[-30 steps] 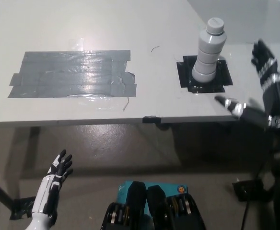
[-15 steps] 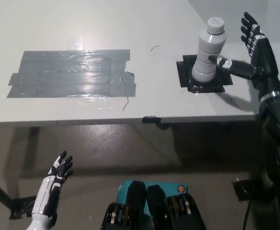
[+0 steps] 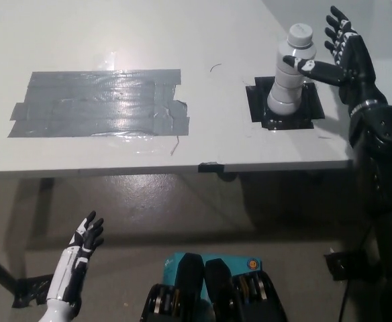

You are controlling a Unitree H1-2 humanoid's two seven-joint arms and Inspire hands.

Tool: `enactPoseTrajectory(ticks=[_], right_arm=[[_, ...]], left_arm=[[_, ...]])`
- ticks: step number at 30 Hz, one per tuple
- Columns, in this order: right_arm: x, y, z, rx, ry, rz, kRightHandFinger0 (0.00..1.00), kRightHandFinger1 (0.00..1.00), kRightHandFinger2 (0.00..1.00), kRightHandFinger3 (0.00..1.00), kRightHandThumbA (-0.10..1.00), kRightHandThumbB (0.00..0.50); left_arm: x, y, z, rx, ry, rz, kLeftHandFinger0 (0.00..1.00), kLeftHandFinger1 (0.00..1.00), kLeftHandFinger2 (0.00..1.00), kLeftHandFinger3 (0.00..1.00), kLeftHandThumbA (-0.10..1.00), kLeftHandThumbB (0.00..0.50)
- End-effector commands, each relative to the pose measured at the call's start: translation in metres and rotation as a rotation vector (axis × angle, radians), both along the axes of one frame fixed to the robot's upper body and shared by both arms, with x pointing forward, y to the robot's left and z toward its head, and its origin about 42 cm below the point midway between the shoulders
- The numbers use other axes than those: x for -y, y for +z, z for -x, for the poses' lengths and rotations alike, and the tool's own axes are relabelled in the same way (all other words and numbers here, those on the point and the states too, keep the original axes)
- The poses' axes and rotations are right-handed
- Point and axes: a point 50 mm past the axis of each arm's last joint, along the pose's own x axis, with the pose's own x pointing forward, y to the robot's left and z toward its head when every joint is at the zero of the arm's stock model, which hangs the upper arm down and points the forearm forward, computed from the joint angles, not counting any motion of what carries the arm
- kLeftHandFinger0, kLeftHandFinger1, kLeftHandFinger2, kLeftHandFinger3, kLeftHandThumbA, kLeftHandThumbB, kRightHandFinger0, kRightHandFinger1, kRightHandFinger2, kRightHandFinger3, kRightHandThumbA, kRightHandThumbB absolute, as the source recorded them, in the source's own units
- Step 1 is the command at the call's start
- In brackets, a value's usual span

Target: A white bottle is kept in the middle of the desk infront of the robot and the robot picks it up with its right hand and passes it to a person

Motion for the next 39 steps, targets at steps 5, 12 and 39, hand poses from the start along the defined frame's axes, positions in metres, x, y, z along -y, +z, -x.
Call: enactPoseTrajectory(ticks=[5,12,39], right_arm=[[-0.012,0.026,-0.019,0.047,0.062,-0.074,1.0,1.0,1.0,1.0,0.97,0.492],[-0.018,0.015,-0.021,0.001,0.049,-0.012,1.0,1.0,1.0,1.0,0.99,0.5],[-0.026,0.02,-0.046,-0.087,-0.028,-0.139,1.0,1.0,1.0,1.0,0.63,0.388]], left_arm=[[-0.002,0.012,-0.003,0.059,-0.022,-0.034,1.0,1.0,1.0,1.0,0.94,0.276],[-0.001,0.014,-0.003,0.041,-0.032,-0.031,1.0,1.0,1.0,1.0,0.95,0.282],[0.003,0.012,-0.003,0.061,-0.038,-0.065,1.0,1.0,1.0,1.0,0.97,0.397]])
